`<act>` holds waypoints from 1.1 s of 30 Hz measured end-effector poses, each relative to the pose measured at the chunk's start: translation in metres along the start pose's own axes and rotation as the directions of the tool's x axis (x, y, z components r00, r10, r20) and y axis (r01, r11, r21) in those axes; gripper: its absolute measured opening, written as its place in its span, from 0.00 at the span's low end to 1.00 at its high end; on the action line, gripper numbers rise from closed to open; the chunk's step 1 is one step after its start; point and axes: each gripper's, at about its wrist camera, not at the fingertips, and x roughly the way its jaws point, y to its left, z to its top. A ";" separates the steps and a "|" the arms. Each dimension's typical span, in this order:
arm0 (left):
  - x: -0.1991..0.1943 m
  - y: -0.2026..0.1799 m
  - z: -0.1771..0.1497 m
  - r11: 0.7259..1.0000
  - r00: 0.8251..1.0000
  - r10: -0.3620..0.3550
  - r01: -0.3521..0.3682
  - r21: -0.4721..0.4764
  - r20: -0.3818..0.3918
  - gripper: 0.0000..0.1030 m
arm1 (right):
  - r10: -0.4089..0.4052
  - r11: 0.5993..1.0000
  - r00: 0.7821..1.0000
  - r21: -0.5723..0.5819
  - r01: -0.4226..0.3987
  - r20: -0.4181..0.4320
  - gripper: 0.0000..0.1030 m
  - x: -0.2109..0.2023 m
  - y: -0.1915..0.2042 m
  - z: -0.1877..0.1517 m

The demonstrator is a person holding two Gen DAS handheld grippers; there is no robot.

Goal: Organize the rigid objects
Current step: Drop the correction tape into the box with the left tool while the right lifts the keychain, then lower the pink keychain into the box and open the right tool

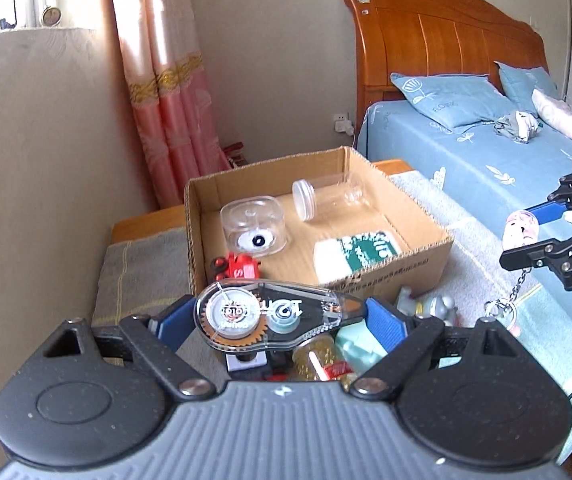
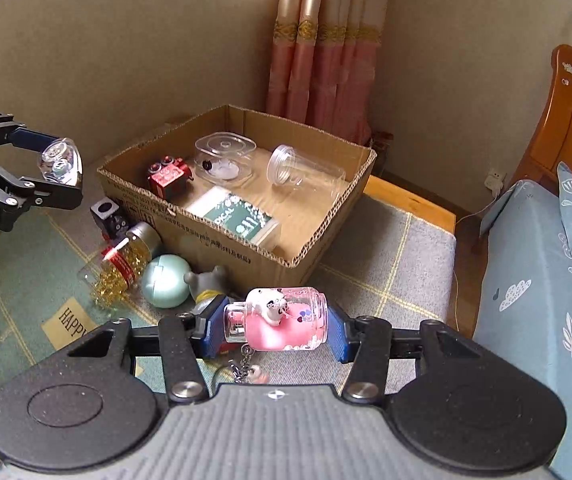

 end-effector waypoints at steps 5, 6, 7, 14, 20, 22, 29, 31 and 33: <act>0.024 -0.002 0.025 1.000 0.999 -0.010 0.010 -0.001 0.036 0.87 | -0.023 0.999 0.998 -0.025 0.025 0.063 0.54 -0.009 -0.001 0.026; 0.030 -0.002 0.027 1.000 0.999 -0.002 0.003 -0.014 0.033 0.87 | -0.028 0.999 0.997 -0.028 0.030 0.072 0.54 -0.009 -0.002 0.032; 0.035 -0.002 0.029 1.000 1.000 0.001 0.000 -0.025 0.030 0.87 | -0.033 0.999 0.996 -0.029 0.036 0.084 0.54 -0.009 -0.002 0.038; 0.054 -0.002 0.020 0.998 0.999 0.015 -0.013 -0.067 0.036 0.93 | -0.019 1.000 0.992 -0.022 0.022 0.126 0.54 -0.001 -0.006 0.074; 0.036 0.006 -0.003 0.992 0.999 0.032 -0.028 -0.124 0.028 0.99 | -0.007 1.000 0.992 -0.015 0.009 0.125 0.54 0.015 -0.005 0.098; 0.029 0.010 -0.011 0.988 0.999 0.034 -0.028 -0.152 0.033 0.99 | -0.006 1.000 0.994 -0.011 0.007 0.113 0.54 0.023 -0.004 0.105; 0.007 0.018 -0.034 0.978 0.996 0.081 -0.072 -0.193 0.038 0.99 | -0.020 1.000 0.997 -0.006 0.021 0.068 0.54 0.053 0.002 0.128; 0.001 0.022 -0.039 0.975 0.995 0.091 -0.081 -0.205 0.040 0.99 | -0.029 1.000 0.997 0.000 0.029 0.065 0.54 0.059 0.003 0.133; -0.004 0.026 -0.041 0.973 0.994 0.101 -0.089 -0.213 0.048 0.99 | -0.033 0.999 0.998 0.008 0.032 0.062 0.54 0.065 0.004 0.139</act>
